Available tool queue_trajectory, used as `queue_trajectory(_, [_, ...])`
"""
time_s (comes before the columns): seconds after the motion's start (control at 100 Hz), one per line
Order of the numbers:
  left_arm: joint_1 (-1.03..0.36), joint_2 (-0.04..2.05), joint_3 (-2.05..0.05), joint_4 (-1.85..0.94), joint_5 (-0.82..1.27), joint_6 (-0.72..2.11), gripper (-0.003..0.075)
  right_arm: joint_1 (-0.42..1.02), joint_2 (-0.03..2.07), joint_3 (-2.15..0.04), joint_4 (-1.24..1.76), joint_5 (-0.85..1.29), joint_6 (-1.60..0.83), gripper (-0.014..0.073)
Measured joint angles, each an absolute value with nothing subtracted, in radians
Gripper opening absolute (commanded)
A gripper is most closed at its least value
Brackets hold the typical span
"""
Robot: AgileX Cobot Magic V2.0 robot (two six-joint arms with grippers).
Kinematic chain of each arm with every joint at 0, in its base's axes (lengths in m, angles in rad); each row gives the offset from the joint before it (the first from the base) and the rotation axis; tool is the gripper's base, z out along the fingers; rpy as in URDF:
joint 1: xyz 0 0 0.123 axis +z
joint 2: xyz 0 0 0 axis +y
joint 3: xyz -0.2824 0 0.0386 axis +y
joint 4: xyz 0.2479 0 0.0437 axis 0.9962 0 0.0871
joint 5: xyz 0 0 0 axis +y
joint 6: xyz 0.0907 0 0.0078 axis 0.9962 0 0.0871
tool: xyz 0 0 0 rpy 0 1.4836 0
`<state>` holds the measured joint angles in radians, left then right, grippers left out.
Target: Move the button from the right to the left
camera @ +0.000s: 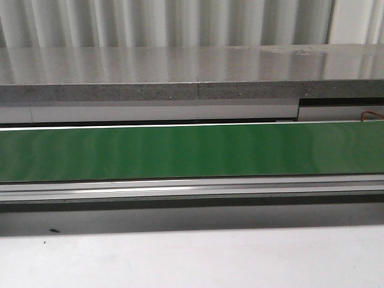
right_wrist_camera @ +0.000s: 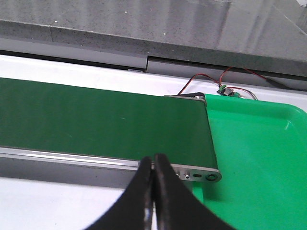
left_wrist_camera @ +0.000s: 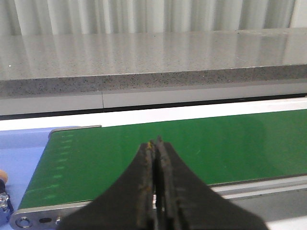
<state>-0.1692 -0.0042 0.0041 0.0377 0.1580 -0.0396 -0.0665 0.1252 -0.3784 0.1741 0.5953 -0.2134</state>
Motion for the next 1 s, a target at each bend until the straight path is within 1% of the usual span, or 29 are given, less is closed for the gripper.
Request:
queue_trajectory(0.66, [-0.169, -0.004, 0.004, 0.038, 0.157, -0.04, -0.002, -0.067, 0.125, -0.378, 0.173, 0.595, -0.213, -0.0068])
queue_trajectory(0.91, [-0.169, -0.004, 0.004, 0.038, 0.157, -0.04, -0.002, -0.067, 0.125, -0.378, 0.109, 0.589, -0.213, -0.0068])
queue_trajectory(1.0, [-0.169, -0.004, 0.004, 0.038, 0.157, -0.04, -0.002, -0.067, 0.125, -0.36, 0.078, 0.551, -0.209, -0.0068])
